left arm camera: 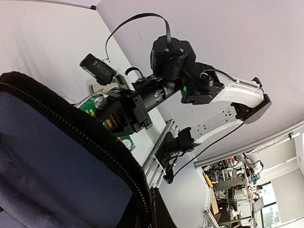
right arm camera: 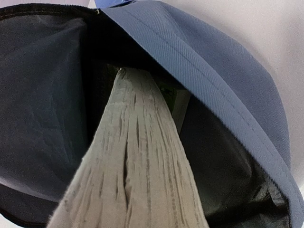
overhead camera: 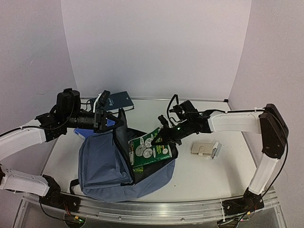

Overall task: Pack the student bag
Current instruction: Place the book in the student bag.

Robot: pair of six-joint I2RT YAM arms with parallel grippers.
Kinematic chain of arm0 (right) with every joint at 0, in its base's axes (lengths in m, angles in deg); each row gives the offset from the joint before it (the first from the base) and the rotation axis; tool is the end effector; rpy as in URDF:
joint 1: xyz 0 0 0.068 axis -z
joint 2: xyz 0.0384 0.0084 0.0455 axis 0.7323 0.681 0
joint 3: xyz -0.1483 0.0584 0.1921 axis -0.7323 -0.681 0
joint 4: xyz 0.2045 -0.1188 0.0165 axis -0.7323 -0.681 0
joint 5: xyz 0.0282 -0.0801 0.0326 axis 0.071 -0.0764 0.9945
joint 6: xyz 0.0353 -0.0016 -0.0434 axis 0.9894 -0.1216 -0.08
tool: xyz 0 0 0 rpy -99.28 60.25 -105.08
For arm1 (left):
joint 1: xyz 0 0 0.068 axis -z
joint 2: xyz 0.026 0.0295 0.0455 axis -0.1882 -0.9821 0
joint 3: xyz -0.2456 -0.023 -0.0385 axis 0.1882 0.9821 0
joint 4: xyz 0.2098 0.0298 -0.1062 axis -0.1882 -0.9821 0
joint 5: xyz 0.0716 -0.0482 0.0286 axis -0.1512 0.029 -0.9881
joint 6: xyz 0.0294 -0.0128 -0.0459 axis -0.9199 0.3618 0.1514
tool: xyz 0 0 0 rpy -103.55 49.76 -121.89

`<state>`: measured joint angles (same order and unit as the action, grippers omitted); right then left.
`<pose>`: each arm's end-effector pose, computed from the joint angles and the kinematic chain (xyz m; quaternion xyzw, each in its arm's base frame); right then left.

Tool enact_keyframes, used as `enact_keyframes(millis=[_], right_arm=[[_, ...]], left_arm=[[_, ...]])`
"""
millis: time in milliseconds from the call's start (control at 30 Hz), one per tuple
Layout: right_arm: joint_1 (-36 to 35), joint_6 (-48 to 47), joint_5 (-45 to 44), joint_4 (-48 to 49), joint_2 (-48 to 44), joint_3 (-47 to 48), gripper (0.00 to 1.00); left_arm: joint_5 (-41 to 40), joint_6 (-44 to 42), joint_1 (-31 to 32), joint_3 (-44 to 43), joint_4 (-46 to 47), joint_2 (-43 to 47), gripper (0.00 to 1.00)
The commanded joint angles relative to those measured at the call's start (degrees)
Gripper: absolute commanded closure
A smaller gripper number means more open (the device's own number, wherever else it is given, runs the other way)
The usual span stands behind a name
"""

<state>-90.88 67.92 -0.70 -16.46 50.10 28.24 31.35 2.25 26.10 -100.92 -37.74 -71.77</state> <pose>0.2471 0.2707 0.2055 -0.1992 0.8549 0.4709 0.0878 0.1716 -0.1614 0.3005 0.1907 0.7585 -0.5694 0.2532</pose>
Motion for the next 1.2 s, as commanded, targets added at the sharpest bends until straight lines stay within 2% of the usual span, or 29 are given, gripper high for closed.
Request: enact_keyframes(millis=[0, 267, 467, 533, 600, 733, 800, 900, 967, 1167], right_arm=[[-2.0, 5.5, 1.4, 11.9, 2.1, 2.9, 1.00], [-8.5, 7.7, -1.4, 16.3, 12.5, 11.7, 1.00], [-11.0, 7.9, -5.7, 16.5, 17.1, 16.7, 0.71], [-10.9, 7.4, -9.0, 15.5, 16.0, 15.6, 0.61], [-10.9, 6.1, -13.6, 13.7, 13.4, 13.3, 0.48], [-10.9, 3.8, -19.7, 9.3, 9.1, 9.7, 0.30], [-10.9, 3.5, -20.9, 7.8, 8.0, 8.6, 0.25], [-11.0, 3.6, -20.9, 6.8, 7.8, 7.3, 0.27], [-11.0, 3.6, -19.1, 6.8, 8.3, 6.8, 0.36], [-12.6, 4.1, -17.8, 6.9, 10.8, 9.2, 0.53]], left_arm=[[4.9, -2.0, 0.0, -6.2, 6.9, -1.3, 1.00], [8.6, -0.5, 0.0, -8.9, 11.3, -7.4, 1.00], [5.7, 0.2, 0.0, -8.8, 10.4, -8.8, 1.00], [3.7, -0.8, 0.0, -7.8, 7.9, -7.7, 1.00], [1.2, -1.2, 0.0, -6.4, 5.8, -5.7, 1.00], [-2.0, -1.5, 0.0, -3.7, 1.9, -2.1, 1.00], [-2.4, -1.5, 0.0, -2.8, 0.5, -1.2, 1.00], [-2.7, -1.2, 0.1, -1.8, -0.2, -0.5, 1.00], [-2.7, -1.2, 0.0, -1.7, -0.3, -0.5, 1.00], [-2.7, -1.6, 0.0, -2.1, -0.1, -1.0, 1.00]])
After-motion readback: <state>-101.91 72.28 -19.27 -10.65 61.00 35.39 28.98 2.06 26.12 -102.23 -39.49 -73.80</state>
